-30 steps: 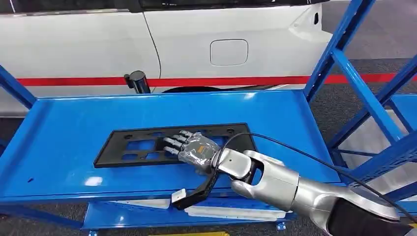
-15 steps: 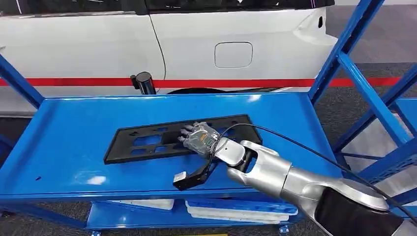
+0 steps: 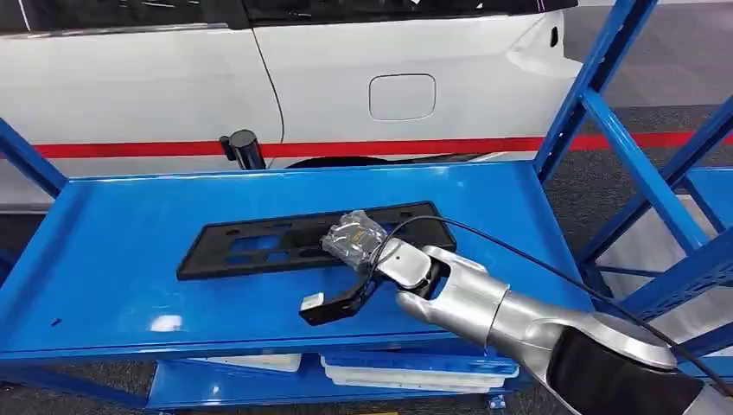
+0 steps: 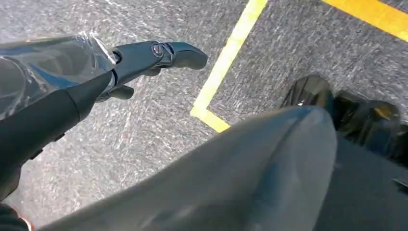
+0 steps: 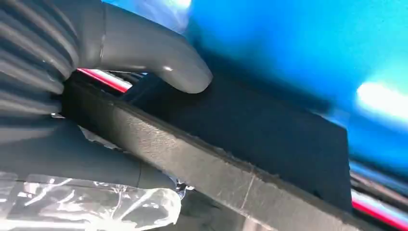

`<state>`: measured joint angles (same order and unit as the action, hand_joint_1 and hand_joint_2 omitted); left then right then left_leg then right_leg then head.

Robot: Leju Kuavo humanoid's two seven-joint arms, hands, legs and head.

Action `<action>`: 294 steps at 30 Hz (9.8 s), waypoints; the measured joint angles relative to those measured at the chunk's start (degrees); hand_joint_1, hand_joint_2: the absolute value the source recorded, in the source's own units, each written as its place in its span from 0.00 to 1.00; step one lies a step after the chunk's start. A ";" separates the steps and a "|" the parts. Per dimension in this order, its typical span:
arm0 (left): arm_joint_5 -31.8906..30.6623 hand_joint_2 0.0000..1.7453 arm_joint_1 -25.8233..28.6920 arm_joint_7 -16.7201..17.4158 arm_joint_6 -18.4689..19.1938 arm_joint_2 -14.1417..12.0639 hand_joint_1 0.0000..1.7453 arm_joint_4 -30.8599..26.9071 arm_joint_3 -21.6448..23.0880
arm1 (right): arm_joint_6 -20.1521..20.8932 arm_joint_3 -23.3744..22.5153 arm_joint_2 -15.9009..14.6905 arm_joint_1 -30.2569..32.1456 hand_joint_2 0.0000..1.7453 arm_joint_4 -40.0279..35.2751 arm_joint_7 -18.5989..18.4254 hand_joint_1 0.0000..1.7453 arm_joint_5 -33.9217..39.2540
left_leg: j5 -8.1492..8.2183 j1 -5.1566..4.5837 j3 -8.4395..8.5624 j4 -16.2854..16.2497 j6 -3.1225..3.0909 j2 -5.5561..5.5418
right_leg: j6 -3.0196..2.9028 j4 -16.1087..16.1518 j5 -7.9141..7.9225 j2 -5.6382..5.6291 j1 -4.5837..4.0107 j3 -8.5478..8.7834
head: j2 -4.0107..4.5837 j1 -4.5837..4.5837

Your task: Take the parts from the cabinet and place them on the table.

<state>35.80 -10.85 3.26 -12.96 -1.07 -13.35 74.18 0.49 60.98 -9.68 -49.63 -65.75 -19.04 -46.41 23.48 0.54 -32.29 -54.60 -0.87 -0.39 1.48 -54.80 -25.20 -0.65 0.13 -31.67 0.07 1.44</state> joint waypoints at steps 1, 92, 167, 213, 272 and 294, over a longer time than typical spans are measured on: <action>-0.04 0.00 0.11 -0.11 0.11 0.00 0.00 0.00 0.00 | -2.34 -0.35 0.00 0.26 1.00 -0.04 1.33 1.00 1.44 | 0.07 -0.11 -0.12 -0.12 -0.30 -0.01 | 0.20 0.05 0.05 -0.01 0.05 -0.03 | 0.00 -0.02; 8.96 1.00 4.12 -12.02 -4.13 0.74 0.00 0.00 -8.59 | -4.14 -20.18 -7.45 34.83 1.00 -52.28 31.85 1.00 72.88 | 2.69 -0.20 2.95 0.34 -0.55 -2.68 | -0.05 -0.28 0.59 -3.84 0.22 -0.67 | 0.00 0.09; 9.03 1.00 3.89 -11.17 -3.80 1.44 0.00 0.02 -8.85 | -5.93 -21.60 -8.41 34.95 1.00 -54.45 32.46 1.00 71.63 | -1.45 -0.98 -0.10 1.30 -2.39 0.76 | 1.86 0.29 -3.13 0.65 0.55 6.03 | 0.00 0.76; 8.68 1.00 3.53 -11.17 -4.07 1.49 0.00 0.04 -9.05 | -5.93 -22.45 -8.59 35.26 1.00 -54.82 32.51 1.00 72.18 | 3.28 -1.03 6.82 -0.37 -1.29 0.69 | -0.76 1.36 2.07 0.50 -0.24 -0.68 | 0.00 0.48; 8.94 1.00 3.60 -7.89 -3.02 1.90 0.00 0.04 -8.87 | -6.74 -24.79 -11.21 41.03 1.00 -60.70 32.79 1.00 69.88 | 6.08 -0.17 2.10 -7.52 -0.42 0.16 | -0.72 0.67 2.51 -3.34 0.51 -1.16 | 0.00 0.98; 9.81 1.00 4.18 -8.57 -2.99 2.08 0.00 0.09 -8.83 | -5.74 -24.81 -11.15 44.06 1.00 -61.13 34.78 1.00 67.63 | 4.72 -0.75 5.10 0.66 -0.93 6.70 | -0.30 0.36 1.19 2.85 0.24 -0.63 | 0.00 1.27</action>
<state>45.62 -6.68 -5.31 -15.96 1.01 -13.27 65.35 -5.25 36.17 -20.83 -5.57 -126.88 15.74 21.22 28.19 -0.21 -27.19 -53.95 -1.79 6.31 1.18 -54.44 -24.01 2.20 0.37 -32.30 0.07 2.71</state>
